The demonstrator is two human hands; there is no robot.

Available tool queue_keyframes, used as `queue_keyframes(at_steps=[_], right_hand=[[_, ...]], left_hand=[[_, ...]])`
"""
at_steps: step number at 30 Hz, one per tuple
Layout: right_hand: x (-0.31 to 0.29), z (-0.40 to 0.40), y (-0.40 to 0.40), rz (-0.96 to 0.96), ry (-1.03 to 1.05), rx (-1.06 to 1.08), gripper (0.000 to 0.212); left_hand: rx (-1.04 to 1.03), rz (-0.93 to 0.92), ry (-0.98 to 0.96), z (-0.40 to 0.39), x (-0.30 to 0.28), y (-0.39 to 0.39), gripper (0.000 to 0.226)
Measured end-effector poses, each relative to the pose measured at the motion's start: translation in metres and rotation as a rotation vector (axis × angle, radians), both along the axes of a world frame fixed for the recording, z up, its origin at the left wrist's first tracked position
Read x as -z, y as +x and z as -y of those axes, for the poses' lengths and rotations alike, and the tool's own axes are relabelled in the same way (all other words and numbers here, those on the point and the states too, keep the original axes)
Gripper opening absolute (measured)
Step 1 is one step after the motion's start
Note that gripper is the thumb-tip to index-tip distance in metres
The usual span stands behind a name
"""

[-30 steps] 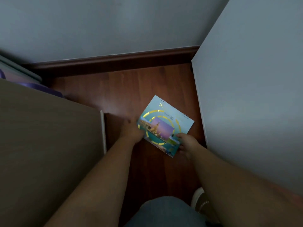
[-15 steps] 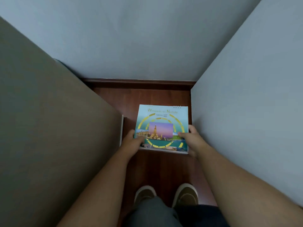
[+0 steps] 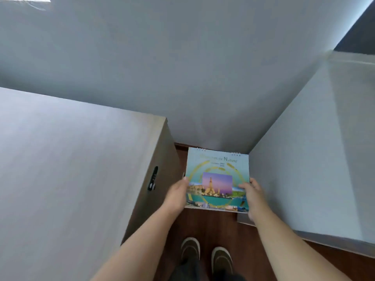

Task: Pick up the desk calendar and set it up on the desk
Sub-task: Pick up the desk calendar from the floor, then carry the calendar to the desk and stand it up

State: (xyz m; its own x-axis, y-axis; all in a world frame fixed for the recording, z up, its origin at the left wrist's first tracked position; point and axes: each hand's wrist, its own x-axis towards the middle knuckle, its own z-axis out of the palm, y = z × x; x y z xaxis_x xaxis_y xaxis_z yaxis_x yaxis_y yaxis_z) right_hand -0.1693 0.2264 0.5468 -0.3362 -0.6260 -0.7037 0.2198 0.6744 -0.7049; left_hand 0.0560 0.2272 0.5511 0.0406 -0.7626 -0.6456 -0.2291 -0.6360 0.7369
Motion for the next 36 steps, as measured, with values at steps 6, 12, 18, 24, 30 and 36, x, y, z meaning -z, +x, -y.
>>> queue_keyframes(at_steps=[6, 12, 18, 24, 30, 36], right_hand=[[-0.123, -0.004, 0.032, 0.002, -0.217, -0.023, 0.01], [-0.205, 0.011, 0.108, 0.152, -0.336, -0.339, 0.014], [-0.243, -0.009, 0.218, 0.271, -0.369, -0.727, 0.015], [-0.261, -0.058, 0.345, 0.301, -0.356, -1.104, 0.025], [-0.274, -0.118, 0.482, 0.131, -0.338, -1.465, 0.025], [-0.288, -0.163, 0.58, 0.092, -0.454, -1.556, 0.007]], left_hand=[[-0.242, -0.21, -0.167, -0.032, -0.129, 0.02, 0.033], [-0.607, -0.271, -0.33, -0.084, -0.195, 0.077, 0.027], [-0.916, -0.154, -0.431, -0.159, -0.231, 0.152, 0.028], [-1.176, -0.046, -0.467, -0.243, -0.254, 0.24, 0.016], [-1.317, 0.138, -0.373, -0.33, -0.266, 0.337, 0.027], [-1.323, 0.265, -0.281, -0.378, -0.271, 0.408, 0.044]])
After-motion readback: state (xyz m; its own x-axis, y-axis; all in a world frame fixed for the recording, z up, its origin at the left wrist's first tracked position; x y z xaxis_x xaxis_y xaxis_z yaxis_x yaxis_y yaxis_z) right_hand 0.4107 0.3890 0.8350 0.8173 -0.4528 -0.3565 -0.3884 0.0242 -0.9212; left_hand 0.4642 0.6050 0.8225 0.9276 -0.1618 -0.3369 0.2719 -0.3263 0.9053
